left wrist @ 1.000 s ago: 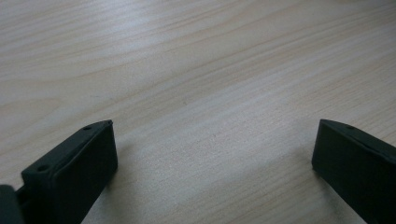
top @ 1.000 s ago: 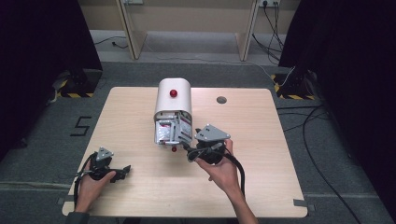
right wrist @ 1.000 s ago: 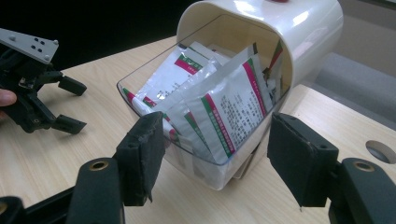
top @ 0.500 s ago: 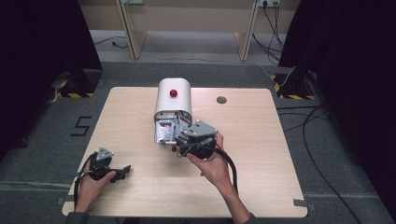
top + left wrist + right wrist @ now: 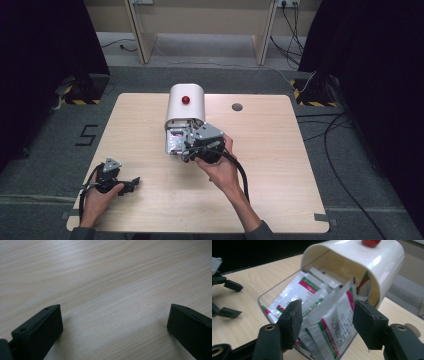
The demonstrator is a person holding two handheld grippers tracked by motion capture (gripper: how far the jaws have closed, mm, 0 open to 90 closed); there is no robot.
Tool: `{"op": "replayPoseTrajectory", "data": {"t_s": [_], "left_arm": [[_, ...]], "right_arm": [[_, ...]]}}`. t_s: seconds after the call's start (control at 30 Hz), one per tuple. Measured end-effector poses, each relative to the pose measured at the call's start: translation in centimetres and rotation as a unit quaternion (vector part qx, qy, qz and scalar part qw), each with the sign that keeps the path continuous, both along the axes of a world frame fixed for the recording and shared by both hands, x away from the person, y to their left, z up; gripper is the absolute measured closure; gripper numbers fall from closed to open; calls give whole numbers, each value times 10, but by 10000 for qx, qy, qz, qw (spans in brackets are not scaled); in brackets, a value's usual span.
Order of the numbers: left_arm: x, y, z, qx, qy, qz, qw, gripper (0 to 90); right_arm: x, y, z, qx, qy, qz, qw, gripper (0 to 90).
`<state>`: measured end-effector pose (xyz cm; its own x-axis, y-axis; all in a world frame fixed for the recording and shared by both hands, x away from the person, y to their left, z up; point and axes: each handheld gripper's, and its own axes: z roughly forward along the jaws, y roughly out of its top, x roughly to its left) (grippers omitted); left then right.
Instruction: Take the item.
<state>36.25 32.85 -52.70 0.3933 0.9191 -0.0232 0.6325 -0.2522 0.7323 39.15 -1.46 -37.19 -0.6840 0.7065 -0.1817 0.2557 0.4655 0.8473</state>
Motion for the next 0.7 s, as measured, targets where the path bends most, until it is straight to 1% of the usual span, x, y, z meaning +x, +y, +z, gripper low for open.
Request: {"op": "replayPoseTrajectory", "data": {"t_s": [0.13,0.2,0.27,0.37,0.5,0.6,0.7], "left_arm": [[0,0,0,2,1,-1,10000,0],[0,0,0,1,1,0,10000,0],[0,0,0,0,0,0,10000,0],[0,0,0,1,1,0,10000,0],[0,0,0,1,0,1,10000,0],[0,0,0,2,2,-1,10000,0],[0,0,0,1,1,0,10000,0]], "right_arm": [[3,-4,0,-31,30,-80,10000,456],[4,-7,0,-89,-17,-157,9998,476],[5,-10,0,-118,-13,-221,9997,505],[7,-13,0,-110,-12,-239,9997,548],[10,-12,-2,-134,-15,-202,9997,587],[14,-11,-4,-129,4,-154,9998,644],[14,-10,-4,-196,-95,-116,9997,703]]}}
